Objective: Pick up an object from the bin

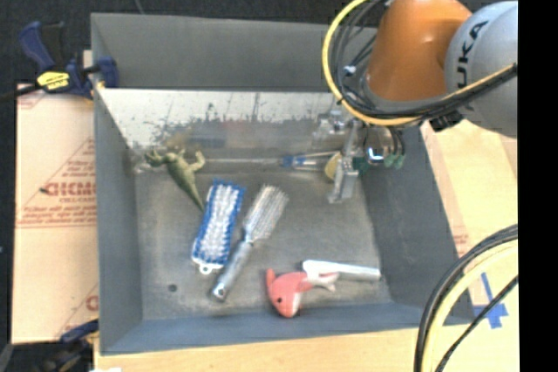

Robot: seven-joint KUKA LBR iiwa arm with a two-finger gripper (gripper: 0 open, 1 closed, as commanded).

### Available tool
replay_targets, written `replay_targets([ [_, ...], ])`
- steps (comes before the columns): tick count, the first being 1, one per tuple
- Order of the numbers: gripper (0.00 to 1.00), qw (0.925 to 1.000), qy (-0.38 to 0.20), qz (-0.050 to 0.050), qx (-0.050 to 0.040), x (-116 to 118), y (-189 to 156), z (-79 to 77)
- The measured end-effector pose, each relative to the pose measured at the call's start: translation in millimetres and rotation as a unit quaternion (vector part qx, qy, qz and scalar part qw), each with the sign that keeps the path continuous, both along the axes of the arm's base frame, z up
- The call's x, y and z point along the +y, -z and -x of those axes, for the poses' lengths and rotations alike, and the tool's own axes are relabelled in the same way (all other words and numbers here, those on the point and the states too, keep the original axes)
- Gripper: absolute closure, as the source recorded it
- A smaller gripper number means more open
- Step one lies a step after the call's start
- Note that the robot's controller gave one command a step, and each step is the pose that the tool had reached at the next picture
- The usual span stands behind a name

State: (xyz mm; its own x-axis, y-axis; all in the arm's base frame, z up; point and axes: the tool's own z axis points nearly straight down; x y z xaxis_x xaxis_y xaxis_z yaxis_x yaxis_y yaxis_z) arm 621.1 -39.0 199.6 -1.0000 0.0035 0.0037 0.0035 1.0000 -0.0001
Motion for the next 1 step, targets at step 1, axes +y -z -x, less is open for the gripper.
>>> replay_targets([
  [1,0.00,1.0000,-0.001,0.001,-0.0042,-0.1,-5.2,-1.5],
])
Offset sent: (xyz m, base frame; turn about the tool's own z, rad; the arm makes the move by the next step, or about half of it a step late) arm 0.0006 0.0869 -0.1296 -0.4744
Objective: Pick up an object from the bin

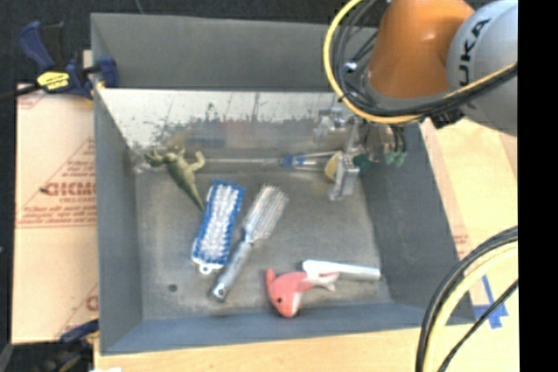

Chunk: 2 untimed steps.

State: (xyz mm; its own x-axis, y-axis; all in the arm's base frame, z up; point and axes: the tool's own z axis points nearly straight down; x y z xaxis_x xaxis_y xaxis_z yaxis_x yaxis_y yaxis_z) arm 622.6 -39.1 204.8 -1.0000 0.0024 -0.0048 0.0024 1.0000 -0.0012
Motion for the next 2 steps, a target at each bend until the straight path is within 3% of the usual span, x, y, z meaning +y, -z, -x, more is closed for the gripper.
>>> replay_targets([
  [1,0.00,0.9911,-0.133,0.001,-0.0008,47.8,74.7,-0.6],
  [2,0.00,0.9900,-0.141,0.001,-0.0035,91.7,71.8,-4.5],
])
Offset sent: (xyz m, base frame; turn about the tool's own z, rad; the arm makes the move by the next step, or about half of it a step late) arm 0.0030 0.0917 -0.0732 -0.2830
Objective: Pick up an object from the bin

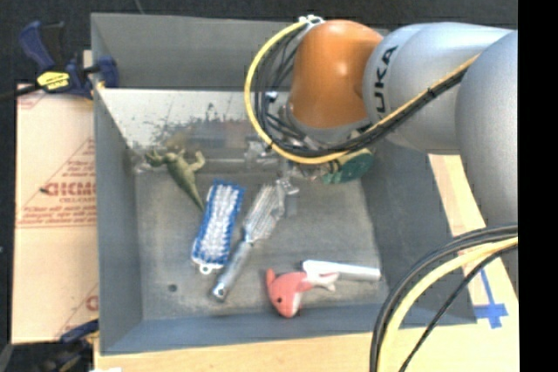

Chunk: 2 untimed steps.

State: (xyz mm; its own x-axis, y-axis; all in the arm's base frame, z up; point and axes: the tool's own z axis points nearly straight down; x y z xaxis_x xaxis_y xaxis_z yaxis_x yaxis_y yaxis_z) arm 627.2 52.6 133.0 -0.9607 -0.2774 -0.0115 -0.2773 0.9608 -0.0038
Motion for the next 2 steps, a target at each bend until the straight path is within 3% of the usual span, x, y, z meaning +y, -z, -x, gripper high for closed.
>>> replay_targets([
  [1,0.00,0.9965,-0.083,0.001,0.0040,-6.5,33.0,-3.7],
  [2,0.00,0.9744,-0.225,0.004,-0.0018,57.9,59.6,-2.5],
])
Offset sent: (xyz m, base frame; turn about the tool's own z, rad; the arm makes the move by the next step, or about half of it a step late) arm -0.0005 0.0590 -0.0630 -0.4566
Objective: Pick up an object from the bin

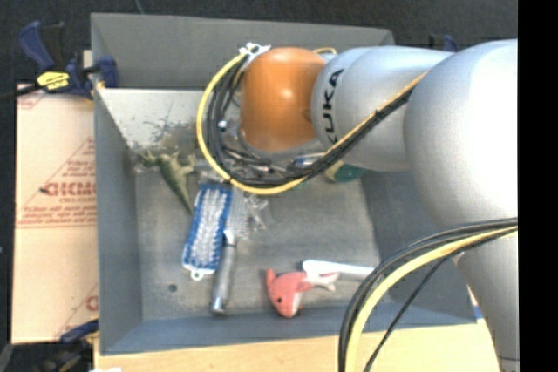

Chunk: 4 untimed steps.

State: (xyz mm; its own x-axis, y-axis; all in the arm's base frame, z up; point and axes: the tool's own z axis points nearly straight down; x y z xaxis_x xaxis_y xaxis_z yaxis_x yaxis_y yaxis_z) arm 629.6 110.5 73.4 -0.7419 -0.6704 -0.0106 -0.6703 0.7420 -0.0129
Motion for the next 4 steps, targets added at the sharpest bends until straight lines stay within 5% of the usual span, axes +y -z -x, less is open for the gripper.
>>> replay_targets([
  [1,1.00,0.9807,0.195,-0.001,0.0058,-73.1,1.3,-0.5],
  [4,1.00,0.9806,0.196,-0.001,0.0092,-73.7,-15.6,2.3],
])
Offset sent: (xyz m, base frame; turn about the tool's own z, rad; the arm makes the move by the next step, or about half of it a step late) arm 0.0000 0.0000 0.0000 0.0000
